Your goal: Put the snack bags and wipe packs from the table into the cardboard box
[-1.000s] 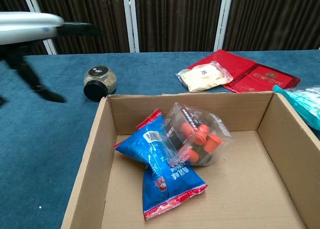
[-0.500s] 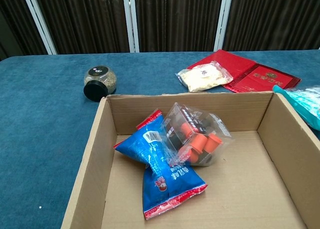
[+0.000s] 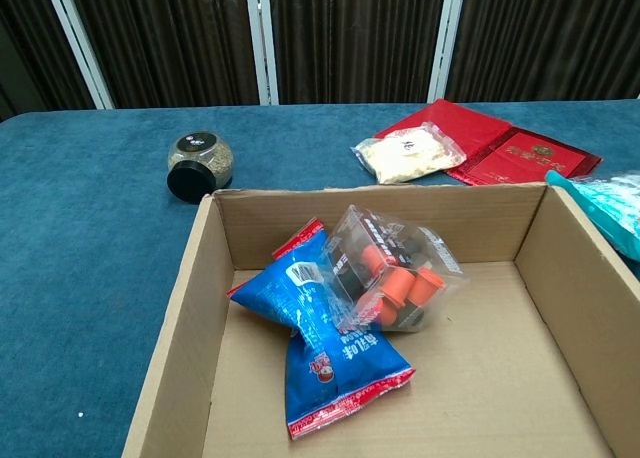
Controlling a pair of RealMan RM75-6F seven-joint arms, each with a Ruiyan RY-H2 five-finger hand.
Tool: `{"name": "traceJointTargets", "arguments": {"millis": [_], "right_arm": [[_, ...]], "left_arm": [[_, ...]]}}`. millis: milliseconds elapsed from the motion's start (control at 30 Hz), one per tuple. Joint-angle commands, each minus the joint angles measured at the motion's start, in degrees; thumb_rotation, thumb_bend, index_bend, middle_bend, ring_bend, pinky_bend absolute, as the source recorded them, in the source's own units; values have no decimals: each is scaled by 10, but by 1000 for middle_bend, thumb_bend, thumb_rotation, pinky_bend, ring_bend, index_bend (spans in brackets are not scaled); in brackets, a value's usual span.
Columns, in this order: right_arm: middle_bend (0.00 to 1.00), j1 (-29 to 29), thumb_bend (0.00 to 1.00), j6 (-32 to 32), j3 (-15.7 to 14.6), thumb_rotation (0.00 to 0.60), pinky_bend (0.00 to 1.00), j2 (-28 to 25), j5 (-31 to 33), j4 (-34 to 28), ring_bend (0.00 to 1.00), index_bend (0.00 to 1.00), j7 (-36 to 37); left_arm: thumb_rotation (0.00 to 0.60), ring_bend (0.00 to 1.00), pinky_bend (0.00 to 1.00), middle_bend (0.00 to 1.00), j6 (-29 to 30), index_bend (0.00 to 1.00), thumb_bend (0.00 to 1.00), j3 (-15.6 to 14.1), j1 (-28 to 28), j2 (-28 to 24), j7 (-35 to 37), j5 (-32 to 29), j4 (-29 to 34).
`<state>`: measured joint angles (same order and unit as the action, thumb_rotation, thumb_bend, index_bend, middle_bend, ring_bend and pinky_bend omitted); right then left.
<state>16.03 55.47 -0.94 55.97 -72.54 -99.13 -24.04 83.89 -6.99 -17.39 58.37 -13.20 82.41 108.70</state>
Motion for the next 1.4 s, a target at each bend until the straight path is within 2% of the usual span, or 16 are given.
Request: {"name": "traceJointTargets", "arguments": {"millis": [33,167,233,300,333,433,467,567,800,933,1167,1400], "right_arm": [[0,14,27,-25,-1,600,0,3,35,4,0,0,-14],[0,24,30,-36,-5,600,0,11,60,18,0,8,-40],[41,27,39,-36,-7,600,35,18,67,26,22,92,-52],[174,28,51,-28,-8,600,176,30,73,39,135,269,-66],[282,28,60,-23,-9,600,300,36,74,45,246,377,-72],[516,26,79,-7,-9,600,555,50,67,57,495,580,-72],[579,25,87,-2,-9,600,617,53,63,60,560,637,-68],[667,21,115,12,-7,600,707,57,51,63,650,725,-52],[687,14,123,52,1,600,727,51,11,58,669,747,-11],[686,17,122,74,17,600,727,30,-1,31,667,746,1],[682,33,122,116,55,600,727,-28,-40,-70,664,742,21],[679,58,122,124,81,600,727,-69,-69,-208,662,739,-11]], "left_arm": [[600,0,0,0,-3,0,0,6,3,-1,2,-1,-1],[600,0,0,0,-11,0,1,13,7,-1,3,-3,-3],[600,0,0,0,-14,0,1,15,8,0,3,-2,-3],[600,0,0,0,-17,0,0,17,10,0,3,-1,-3],[600,0,0,0,-19,0,0,18,11,0,3,0,-3],[600,0,0,0,-26,0,0,20,13,-3,2,1,-2],[600,0,0,0,-28,0,0,20,14,-3,3,0,-1],[600,0,0,0,-31,0,0,24,17,-6,6,3,0],[600,0,0,0,-29,0,0,34,23,-11,13,10,3],[600,0,0,0,-32,0,0,40,26,-13,15,10,3],[600,0,0,0,-38,0,0,48,29,-12,13,9,1],[600,0,0,0,-40,0,0,56,32,-13,15,9,1]]}}
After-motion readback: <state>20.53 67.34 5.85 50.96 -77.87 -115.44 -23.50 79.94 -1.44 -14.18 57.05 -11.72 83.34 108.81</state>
